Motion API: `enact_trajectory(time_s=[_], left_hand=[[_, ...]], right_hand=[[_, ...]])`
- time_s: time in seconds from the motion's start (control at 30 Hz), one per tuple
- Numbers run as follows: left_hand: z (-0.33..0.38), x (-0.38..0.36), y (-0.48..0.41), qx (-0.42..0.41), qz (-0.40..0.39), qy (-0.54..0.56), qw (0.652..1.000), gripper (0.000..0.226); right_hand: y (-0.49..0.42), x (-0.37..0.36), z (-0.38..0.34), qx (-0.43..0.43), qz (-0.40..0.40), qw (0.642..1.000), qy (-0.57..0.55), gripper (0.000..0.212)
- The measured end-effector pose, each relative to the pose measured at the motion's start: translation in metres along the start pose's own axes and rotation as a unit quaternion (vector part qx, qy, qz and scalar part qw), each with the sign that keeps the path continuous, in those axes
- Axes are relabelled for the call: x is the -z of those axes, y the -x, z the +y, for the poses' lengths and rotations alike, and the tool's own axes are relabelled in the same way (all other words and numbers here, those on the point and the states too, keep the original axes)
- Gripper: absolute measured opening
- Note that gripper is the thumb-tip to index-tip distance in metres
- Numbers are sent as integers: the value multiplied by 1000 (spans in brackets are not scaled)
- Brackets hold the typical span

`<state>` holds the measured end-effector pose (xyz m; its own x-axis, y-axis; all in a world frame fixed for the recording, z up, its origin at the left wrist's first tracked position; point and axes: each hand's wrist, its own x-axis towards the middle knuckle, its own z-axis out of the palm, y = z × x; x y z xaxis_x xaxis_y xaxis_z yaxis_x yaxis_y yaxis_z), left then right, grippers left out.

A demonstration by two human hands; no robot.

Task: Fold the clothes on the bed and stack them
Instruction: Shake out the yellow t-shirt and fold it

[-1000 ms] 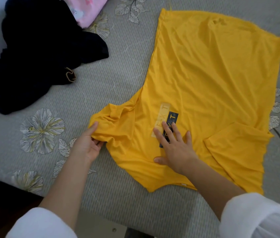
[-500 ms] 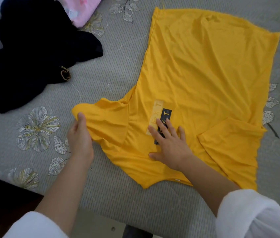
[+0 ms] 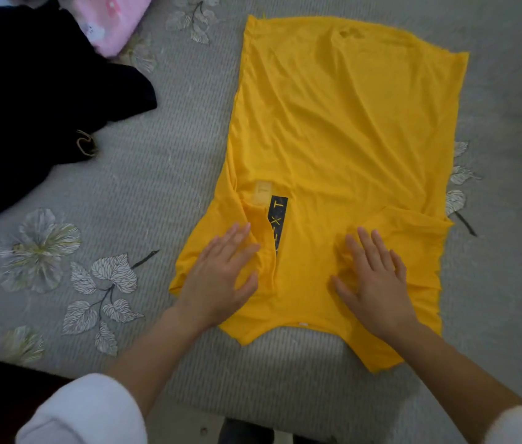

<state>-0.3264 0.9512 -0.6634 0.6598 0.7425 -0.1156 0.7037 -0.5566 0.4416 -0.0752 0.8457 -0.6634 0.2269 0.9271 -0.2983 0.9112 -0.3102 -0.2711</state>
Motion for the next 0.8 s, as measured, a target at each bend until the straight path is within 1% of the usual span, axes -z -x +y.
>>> enact_trajectory(time_s=[0.03,0.1,0.17,0.2,0.27,0.33,0.43,0.5,0.57,0.63,0.67,0.7,0.77,0.8], left_hand=[[-1,-2,-4,0,-11,-31,999,58],[-3,-8,-11,28,-80,-95,992,65],[-3,-14,-10,49,-150,-141,977,70],[-3,-16,-9,46,-159,-143,976,70],[1,-11,-3,16,-138,-117,983,73],[4,-5,9,-46,-120,-82,988,77],[-1,-1,41,-162,-137,-92,973,85],[-5,-3,57,-208,-157,-139,955,90],[-6,-6,61,-205,-172,-197,943,95],[-1,-10,57,-202,-175,-223,937,99],[2,-12,53,-214,-167,-230,935,94],[6,-13,50,-227,-150,-231,934,84],[9,-13,40,-236,-100,-222,941,61],[10,-10,34,-227,-96,-211,946,56]], right_hand=[[4,-2,5,-22,-2,1000,-2,74],[12,-5,13,-59,-40,997,2,76],[20,-6,20,-53,-79,995,18,77],[25,-5,23,-34,-75,996,17,76],[35,3,25,12,-37,999,11,75],[48,9,33,60,-17,998,17,79],[73,11,49,148,-51,986,53,87],[85,8,59,194,-79,975,79,92],[89,5,64,197,-93,971,94,100],[87,2,64,164,-88,977,101,103],[85,1,62,149,-76,980,106,101],[81,0,59,141,-50,983,110,93],[73,1,54,128,-10,986,105,68],[67,4,52,122,1,988,93,60]])
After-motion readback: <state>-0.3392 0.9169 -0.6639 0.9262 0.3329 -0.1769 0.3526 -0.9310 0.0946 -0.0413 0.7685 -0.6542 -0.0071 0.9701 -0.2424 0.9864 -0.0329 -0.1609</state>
